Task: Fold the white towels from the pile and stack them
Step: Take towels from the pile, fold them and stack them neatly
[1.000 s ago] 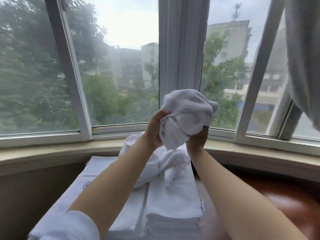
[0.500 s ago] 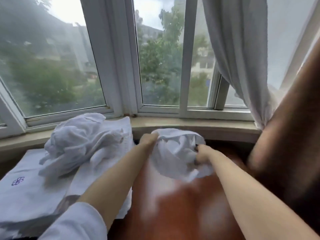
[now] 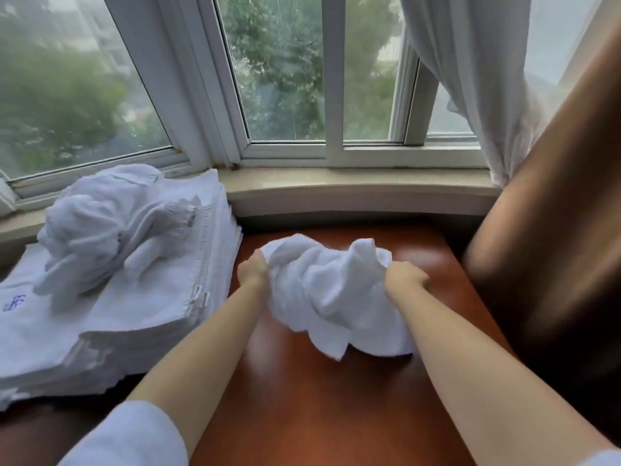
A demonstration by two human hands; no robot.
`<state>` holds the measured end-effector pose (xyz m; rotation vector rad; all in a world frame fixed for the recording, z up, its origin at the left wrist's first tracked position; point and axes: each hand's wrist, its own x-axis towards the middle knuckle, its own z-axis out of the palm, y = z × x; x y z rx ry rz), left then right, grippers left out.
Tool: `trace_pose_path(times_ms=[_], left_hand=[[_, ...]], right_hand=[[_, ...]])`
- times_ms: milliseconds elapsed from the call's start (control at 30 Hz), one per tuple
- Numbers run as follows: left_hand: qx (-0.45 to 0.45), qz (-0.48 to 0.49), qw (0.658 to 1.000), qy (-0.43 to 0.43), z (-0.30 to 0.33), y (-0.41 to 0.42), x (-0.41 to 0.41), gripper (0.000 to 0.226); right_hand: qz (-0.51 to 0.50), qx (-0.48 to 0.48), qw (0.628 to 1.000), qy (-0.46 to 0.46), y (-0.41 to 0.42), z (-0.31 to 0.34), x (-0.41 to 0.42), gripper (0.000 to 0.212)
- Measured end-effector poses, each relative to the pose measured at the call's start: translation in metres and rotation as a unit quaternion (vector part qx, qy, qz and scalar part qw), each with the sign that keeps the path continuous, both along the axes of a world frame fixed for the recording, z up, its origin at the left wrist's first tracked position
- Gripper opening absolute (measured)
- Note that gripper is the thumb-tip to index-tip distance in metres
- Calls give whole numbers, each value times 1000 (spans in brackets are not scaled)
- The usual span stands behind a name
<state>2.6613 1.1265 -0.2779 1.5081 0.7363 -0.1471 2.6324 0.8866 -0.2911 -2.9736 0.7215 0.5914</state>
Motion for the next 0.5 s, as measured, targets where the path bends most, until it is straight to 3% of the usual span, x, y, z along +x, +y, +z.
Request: trace_pose_path(times_ms=[100,167,233,267,333,367,400,433,500], left_hand=[[-192,-40,980,-22,19,14,4,32],[-206,-96,973,43,21,28,2,22],[-186,-143,966,105,7,37,-13,14],[-174,-156,965,123,-4,37,-23,14],[-140,-155,968,141,-28,37,-43,23],[-122,-155,970,146,-42,38,-52,36],[-102,-169,967,159,-57,38,-60,53],[-87,-181,964,174,-71,37,-67,67],[-65,-162,966,194,-95,34,-76,71]], right_hand=[[-43,17,988,-148,0,23,14,28],[-85,59,965,-241,2,33,25,25],[-126,158,937,-284,7,29,30,28],[-160,246,907,-300,11,22,30,32],[-277,515,754,-300,24,1,18,38],[-309,604,690,-252,32,-11,6,40],[-311,659,664,-171,37,-24,-7,42],[-289,668,680,-83,42,-36,-18,43],[-164,580,794,77,44,-54,-35,29]])
